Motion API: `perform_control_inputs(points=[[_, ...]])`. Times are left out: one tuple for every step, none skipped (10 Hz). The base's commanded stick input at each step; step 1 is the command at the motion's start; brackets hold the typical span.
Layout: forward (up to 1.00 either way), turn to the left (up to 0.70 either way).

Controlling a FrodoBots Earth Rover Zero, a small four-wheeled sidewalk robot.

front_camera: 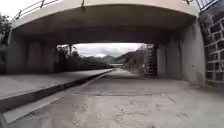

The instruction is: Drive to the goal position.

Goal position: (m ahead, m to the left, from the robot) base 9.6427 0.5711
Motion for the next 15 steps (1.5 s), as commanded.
perform_control_inputs(points=[[1.00,0.00],[1.00,0.00],[1.00,0.00],[1.00,0.00],[1.00,-0.08],[1.00,-0.19],[1.00,0.00],[1.00,0.00],[1.00,0.00],[1.00,0.00],[1.00,0.00],[1.00,0.00],[1.00,0.00],[1.00,0.00],[1.00,-0.27]])
